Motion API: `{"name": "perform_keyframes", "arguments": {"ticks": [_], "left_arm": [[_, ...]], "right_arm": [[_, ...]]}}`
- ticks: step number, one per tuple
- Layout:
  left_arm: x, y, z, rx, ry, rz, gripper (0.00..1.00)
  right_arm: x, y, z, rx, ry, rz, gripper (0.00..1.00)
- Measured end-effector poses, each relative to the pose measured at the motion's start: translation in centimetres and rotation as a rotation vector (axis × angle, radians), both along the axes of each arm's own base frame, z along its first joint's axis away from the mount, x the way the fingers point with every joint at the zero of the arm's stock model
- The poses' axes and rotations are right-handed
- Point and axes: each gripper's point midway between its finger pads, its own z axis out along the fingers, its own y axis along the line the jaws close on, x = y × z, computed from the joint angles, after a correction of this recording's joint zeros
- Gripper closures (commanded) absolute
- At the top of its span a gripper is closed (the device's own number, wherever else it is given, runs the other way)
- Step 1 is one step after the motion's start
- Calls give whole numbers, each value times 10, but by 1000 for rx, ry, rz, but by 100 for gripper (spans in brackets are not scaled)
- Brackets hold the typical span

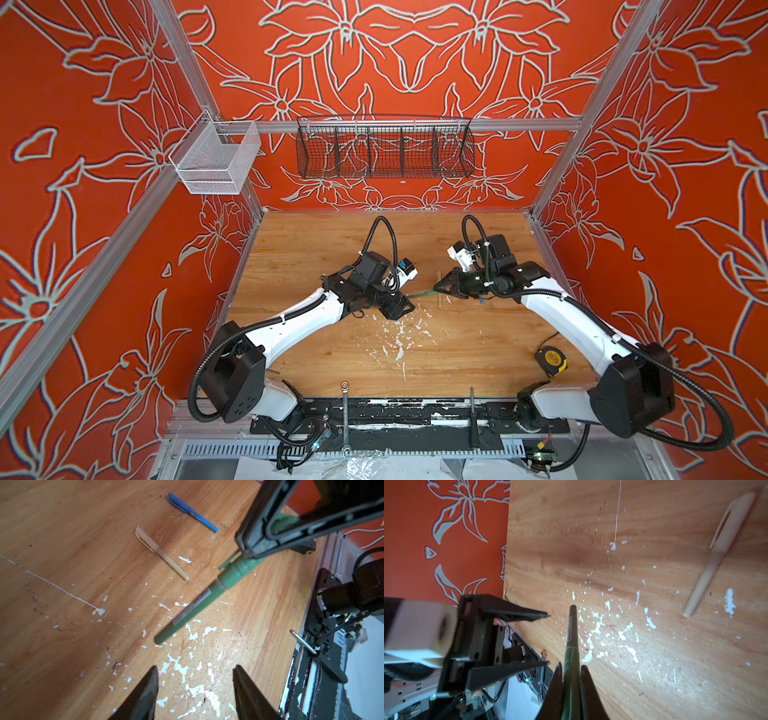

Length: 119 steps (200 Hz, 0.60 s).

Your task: Insert the pens into the pen caps

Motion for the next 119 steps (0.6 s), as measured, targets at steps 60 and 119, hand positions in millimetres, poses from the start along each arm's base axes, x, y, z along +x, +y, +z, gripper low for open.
{"name": "perform_keyframes", "arguments": {"ticks": [60,119], "left_arm": [[-8,-20,12,-28,43,-150,44],[-30,-24,0,-49,142,-232,50]], "right_arm": [[-22,2,-3,19,71,69,100],[-22,7,9,57,63,92,100]]}}
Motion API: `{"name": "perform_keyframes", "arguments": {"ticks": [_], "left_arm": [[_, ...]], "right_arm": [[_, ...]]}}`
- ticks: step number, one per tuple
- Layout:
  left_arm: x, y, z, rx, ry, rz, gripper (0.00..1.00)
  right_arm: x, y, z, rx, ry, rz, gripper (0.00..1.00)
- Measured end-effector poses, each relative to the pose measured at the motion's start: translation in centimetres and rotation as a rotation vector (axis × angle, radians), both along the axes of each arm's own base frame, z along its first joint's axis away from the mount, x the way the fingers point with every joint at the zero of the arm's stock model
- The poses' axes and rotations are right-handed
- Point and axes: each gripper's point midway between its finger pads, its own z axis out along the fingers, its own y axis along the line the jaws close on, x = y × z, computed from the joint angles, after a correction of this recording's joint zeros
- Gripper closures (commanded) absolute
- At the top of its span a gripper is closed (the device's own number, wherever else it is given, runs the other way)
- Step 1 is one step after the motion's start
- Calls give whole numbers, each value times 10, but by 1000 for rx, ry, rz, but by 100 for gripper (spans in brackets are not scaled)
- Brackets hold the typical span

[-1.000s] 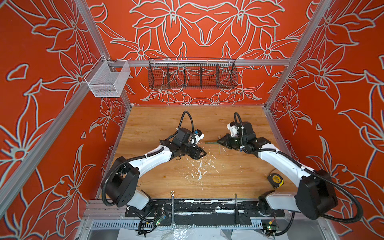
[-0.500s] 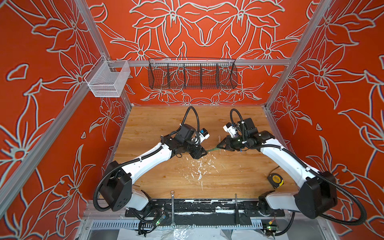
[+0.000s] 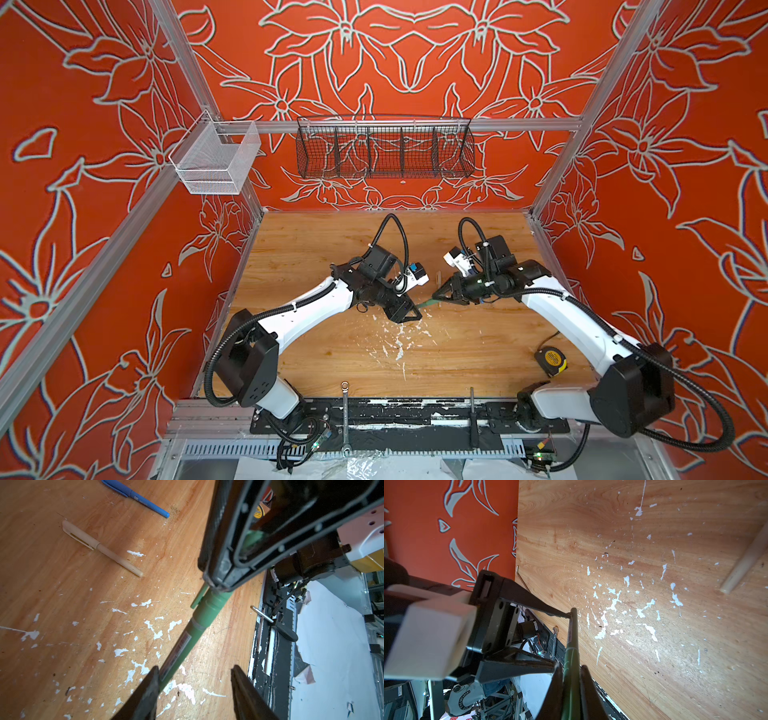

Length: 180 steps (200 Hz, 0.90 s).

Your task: Insert the pens into the pen caps

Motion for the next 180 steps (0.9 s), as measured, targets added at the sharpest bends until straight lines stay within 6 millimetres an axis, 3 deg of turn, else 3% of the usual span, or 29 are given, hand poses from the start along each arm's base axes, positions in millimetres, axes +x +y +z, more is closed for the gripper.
{"name": "perform_keyframes", "arguments": {"ticks": [81,130,172,180], "left_arm": [[-10,0,-10,-5,52,-21,63],[-13,-4,-18,-15,88,-48,100],[-10,-12,-14,-33,93,-21,100],[-9,-13,-14,-39,95,-12,100]], "right_arm": [[0,3,1,20,13,5,100],[7,4,5,34,-13,-4,100],[14,2,6,36,-34,-23,100],[16,1,7,32,-46,-31,88]]}}
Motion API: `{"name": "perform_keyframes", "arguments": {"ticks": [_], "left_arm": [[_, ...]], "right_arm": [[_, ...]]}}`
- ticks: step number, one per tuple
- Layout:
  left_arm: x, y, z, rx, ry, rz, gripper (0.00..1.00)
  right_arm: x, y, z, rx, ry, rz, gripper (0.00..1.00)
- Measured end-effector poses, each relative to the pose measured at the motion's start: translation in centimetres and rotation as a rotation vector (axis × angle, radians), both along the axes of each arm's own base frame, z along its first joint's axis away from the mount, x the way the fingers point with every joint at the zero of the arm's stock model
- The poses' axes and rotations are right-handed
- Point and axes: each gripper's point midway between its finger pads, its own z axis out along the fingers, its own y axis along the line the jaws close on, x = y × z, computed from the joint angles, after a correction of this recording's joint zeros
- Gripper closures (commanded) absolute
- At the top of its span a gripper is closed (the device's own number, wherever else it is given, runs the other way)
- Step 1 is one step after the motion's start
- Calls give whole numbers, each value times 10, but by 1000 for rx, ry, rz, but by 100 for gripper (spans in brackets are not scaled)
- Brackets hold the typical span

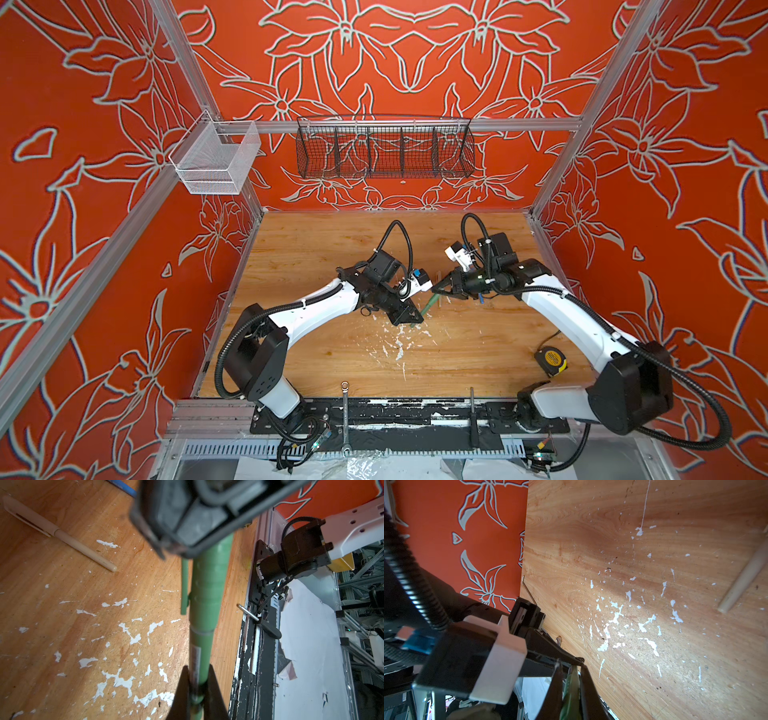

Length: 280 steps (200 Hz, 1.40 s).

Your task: Insert the pens into the pen caps

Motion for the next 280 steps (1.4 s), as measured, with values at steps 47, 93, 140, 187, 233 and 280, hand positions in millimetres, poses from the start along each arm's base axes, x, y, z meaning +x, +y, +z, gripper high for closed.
{"name": "perform_keyframes", "arguments": {"ticks": [47,93,140,187,233,280], "left_arm": [[11,-3,-6,-35,17,78,100],[7,-1,-12,-71,43,128,100],[8,-7,21,-163,-20,133,100],[8,-9,23,-173,-8,140,100],[10,-7,20,-159,8,166,100],[2,-10,20,-164,20,133,100]], "right_arm": [[6,-23,34,13,-154,-130,54],[6,-37,46,90,-274,-224,50],[4,-31,15,76,-231,-225,49],[5,-13,15,102,-269,-189,47],[15,-4,13,119,-288,-172,47],[24,8,17,120,-311,-141,46]]}}
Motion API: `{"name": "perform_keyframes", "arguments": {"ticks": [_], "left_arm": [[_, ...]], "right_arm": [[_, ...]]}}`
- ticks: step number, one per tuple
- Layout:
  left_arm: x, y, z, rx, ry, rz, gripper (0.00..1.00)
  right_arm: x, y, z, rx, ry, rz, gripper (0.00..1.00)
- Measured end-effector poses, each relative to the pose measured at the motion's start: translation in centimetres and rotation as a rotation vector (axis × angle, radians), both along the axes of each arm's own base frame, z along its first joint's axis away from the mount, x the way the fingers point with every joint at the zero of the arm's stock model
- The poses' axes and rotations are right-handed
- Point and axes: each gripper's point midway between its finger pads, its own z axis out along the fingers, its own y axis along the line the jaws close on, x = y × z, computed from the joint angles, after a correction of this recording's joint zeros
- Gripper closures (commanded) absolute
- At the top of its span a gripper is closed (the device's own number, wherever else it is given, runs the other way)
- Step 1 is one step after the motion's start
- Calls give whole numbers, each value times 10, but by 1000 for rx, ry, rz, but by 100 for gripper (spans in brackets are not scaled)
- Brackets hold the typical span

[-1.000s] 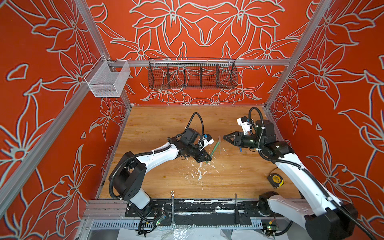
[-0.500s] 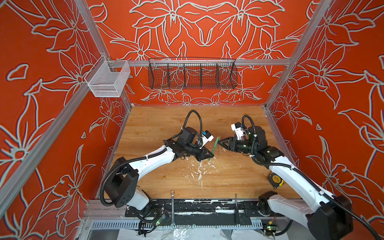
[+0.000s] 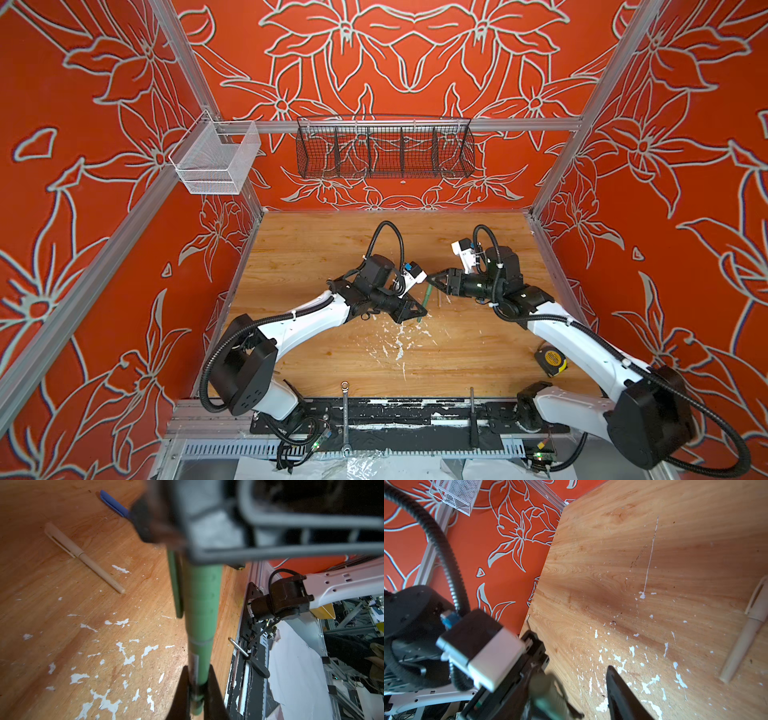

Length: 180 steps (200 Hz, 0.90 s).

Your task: Insert the pens into the pen caps

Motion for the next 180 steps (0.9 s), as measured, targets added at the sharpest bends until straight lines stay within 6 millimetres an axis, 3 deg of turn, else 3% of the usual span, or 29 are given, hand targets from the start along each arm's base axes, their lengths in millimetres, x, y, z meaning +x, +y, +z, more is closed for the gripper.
{"name": "perform_keyframes", "arguments": {"ticks": [50,107,139,149,180], "left_arm": [[-6,-4,4,-10,-8,-39,100],[0,-9,3,0,8,-32,100],[10,-15,4,11,41,-3,100],[12,-18,4,13,54,2,82],[21,-27,3,1,87,27,59]], "right_arm": [[7,9,-5,-29,-11,19,51],[11,13,5,-16,-42,23,100],[17,9,6,-23,-58,-11,100],[20,6,5,-32,-61,-32,100],[21,1,-3,-57,-26,-65,100]]}}
